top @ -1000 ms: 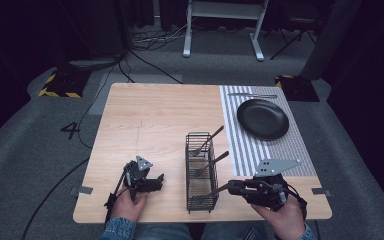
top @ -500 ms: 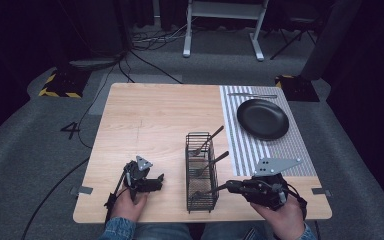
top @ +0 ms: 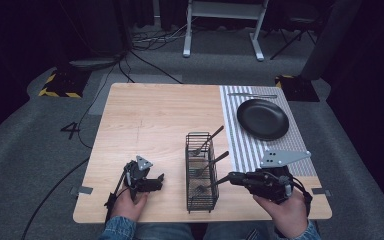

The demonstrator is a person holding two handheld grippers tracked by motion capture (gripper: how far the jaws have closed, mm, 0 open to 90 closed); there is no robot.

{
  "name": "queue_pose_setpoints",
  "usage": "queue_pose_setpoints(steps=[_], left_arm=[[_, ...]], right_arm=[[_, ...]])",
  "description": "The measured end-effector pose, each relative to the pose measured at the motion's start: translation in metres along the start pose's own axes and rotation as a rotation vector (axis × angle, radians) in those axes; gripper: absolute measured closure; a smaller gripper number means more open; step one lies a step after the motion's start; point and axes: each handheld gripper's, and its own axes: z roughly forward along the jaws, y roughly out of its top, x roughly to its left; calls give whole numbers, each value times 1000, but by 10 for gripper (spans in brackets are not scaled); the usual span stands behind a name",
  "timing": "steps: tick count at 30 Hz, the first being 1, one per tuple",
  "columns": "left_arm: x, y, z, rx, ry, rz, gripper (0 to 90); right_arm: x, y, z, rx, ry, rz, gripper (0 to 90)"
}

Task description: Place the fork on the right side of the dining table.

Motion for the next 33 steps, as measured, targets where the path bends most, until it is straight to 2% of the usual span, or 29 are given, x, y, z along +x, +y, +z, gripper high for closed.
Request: queue_pose_setpoints(steps=[5,13,26,27,33], left_arm=[[0,0,0,0,1,2,145],[0,0,0,1,0,3,144],[0,0,0,-1,1,4,144],[0,0,0,-1,0,1,144],[0,0,0,-1,1,3,144]], right_arm=[[-2,8,-15,-40,-10,-1,868],[-10,18,-48,-120,-11,14,868],[-17,23,-79,-162,-50,24,869],[-20,22,-87,-176,-55,30,869],[-25,18,-106,-195,-63,49,869]])
